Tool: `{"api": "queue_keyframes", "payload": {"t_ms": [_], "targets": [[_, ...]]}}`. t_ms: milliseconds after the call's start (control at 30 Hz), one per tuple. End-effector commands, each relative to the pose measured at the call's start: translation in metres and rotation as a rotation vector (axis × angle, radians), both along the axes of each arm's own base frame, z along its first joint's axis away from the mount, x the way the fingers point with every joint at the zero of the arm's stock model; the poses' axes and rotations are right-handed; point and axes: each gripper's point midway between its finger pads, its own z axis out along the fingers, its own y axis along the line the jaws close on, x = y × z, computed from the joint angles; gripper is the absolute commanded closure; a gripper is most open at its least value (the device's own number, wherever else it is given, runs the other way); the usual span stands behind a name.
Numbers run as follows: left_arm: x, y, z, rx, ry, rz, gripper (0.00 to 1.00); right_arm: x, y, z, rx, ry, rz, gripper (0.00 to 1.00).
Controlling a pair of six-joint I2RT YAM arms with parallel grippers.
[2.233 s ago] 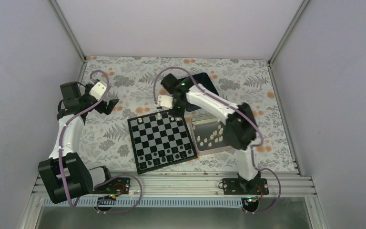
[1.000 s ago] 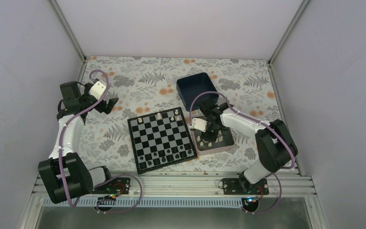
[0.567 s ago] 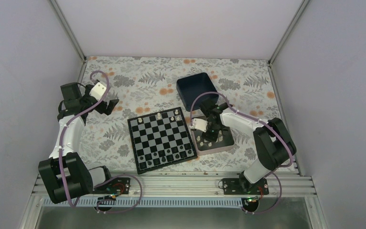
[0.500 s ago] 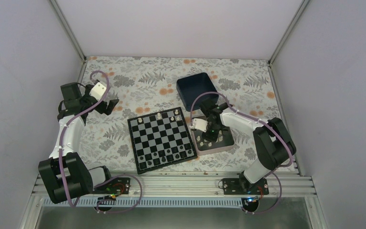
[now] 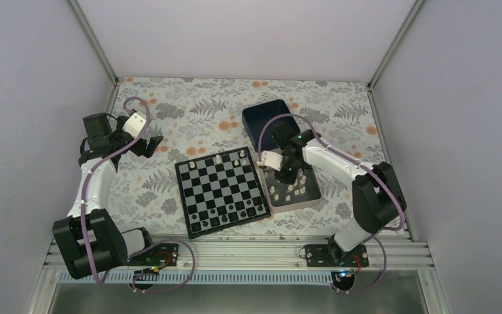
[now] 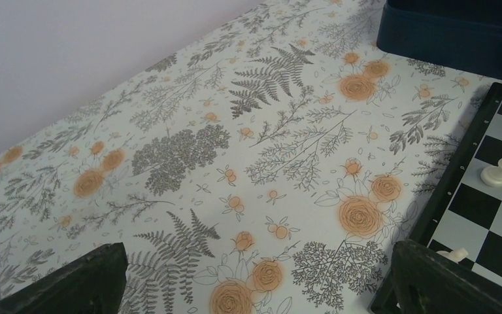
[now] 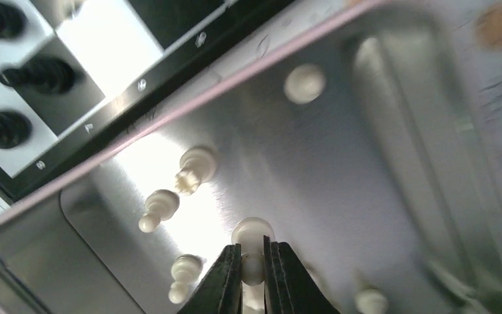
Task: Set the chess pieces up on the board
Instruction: Pick up the chess piece from the storage box, then place the chess piece on the chessboard.
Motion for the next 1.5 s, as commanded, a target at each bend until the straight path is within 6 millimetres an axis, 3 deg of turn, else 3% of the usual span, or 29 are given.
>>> {"api": "queue_keyframes", "payload": {"t_ms": [0, 133, 300, 500, 700, 900, 1467], "targets": [[0.001, -0.004, 0.008, -0.006, -0.040, -0.030, 0.00, 0.018, 0.010, 0.045, 0.036, -0.058, 0.015, 0.92], [0.001, -0.005, 0.009, -0.009, -0.041, -0.037, 0.00, 0.040, 0.026, 0.071, 0.036, -0.100, 0.045, 0.92], [0.002, -0.005, 0.010, -0.008, -0.047, -0.040, 0.00, 0.066, 0.071, 0.088, 0.047, -0.136, 0.113, 0.92], [0.000, -0.005, 0.010, 0.001, -0.053, -0.041, 0.00, 0.074, 0.127, 0.080, 0.035, -0.124, 0.209, 0.90], [-0.001, -0.006, 0.008, 0.003, -0.054, -0.048, 0.00, 0.072, 0.167, 0.055, 0.022, -0.090, 0.287, 0.90], [0.000, -0.006, 0.006, 0.001, -0.054, -0.051, 0.00, 0.067, 0.187, 0.028, 0.008, -0.060, 0.322, 0.90], [-0.004, -0.008, 0.000, -0.005, -0.047, -0.052, 0.00, 0.073, 0.195, -0.013, -0.010, -0.042, 0.316, 0.89]]}}
